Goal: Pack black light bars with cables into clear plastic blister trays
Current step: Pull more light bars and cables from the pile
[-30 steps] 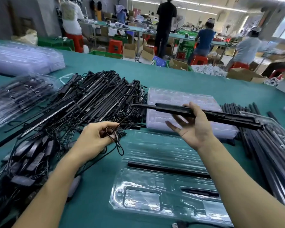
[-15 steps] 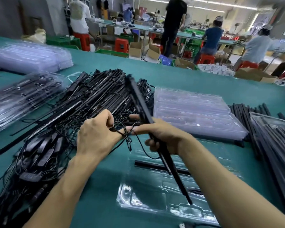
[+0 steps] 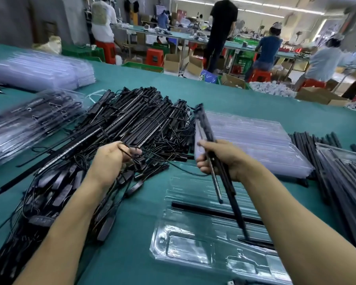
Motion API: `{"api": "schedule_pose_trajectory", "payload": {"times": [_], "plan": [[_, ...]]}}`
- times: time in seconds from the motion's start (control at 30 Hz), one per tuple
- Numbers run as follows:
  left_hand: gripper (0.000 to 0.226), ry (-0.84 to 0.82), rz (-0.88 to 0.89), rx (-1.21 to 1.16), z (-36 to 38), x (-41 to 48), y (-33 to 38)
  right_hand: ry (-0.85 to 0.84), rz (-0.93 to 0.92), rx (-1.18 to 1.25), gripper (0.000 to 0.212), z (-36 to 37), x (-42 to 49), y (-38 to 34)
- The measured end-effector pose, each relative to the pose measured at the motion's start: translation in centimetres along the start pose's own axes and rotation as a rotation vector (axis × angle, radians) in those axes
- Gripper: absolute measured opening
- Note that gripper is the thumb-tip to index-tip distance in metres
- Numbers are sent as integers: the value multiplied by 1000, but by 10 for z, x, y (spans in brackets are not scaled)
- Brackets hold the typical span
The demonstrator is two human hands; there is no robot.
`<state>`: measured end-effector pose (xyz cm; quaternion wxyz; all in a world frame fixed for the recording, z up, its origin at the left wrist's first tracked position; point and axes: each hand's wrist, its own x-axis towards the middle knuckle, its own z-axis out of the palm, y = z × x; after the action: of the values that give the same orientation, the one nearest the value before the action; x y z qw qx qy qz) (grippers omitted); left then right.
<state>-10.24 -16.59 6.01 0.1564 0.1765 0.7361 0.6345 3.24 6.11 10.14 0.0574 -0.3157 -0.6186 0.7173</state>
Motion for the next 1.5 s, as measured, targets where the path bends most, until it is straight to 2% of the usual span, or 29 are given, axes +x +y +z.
{"api": "schedule_pose_trajectory", "payload": {"times": [0.03,0.07,0.13,0.17,0.2,0.27,0.33,0.37,0.47,0.5,0.57,0.63,0.7,0.77,0.87,1.0,1.07,1.13,1.23,1.33,1.37,1.43,1.5], "plan": [[33,-2,-24,12,-4,1,4,17,-27,42,22,0,2,-3],[32,6,-19,153,-9,1,7,27,-54,78,23,1,5,-6],[40,53,-17,693,-14,4,12,45,-102,220,25,7,9,-12],[50,81,-32,896,-14,3,14,47,-121,324,25,10,11,-16],[58,93,-39,982,-13,2,15,43,-136,422,27,14,12,-21],[62,92,-2,913,-11,1,19,3,-159,604,31,19,10,-33],[53,152,156,724,-11,-4,24,-86,-160,766,32,21,4,-42],[46,210,267,635,-10,-6,29,-127,-163,758,29,21,0,-45],[31,315,570,524,0,-9,52,-246,-193,355,18,27,-11,-43],[26,299,637,533,7,-6,59,-333,-191,252,27,31,-15,-39],[17,173,654,482,27,-1,70,-515,-196,180,35,41,-22,-29],[11,8,694,450,49,0,76,-559,-203,164,30,53,-26,-22],[7,-57,814,522,66,-3,79,-459,-182,142,33,56,-29,-21],[30,-95,900,548,78,-6,76,-350,-181,137,33,50,-31,-23],[52,-72,965,516,91,-14,67,-123,-267,106,22,37,-33,-26],[67,-102,927,405,103,-26,43,15,-401,63,17,28,-32,-29],[73,-73,808,455,96,-30,31,95,-433,72,18,20,-31,-32],[65,39,695,629,82,-30,22,180,-452,174,18,7,-32,-39],[30,236,655,924,58,-29,15,274,-491,401,18,-20,-35,-52],[38,309,643,1003,41,-26,13,327,-502,590,20,-42,-35,-58],[45,271,633,1002,38,-24,13,336,-496,622,20,-46,-33,-58],[59,71,549,932,32,-19,7,348,-464,655,19,-50,-28,-56],[68,-142,431,717,22,-15,0,345,-424,690,18,-52,-24,-55]]}}
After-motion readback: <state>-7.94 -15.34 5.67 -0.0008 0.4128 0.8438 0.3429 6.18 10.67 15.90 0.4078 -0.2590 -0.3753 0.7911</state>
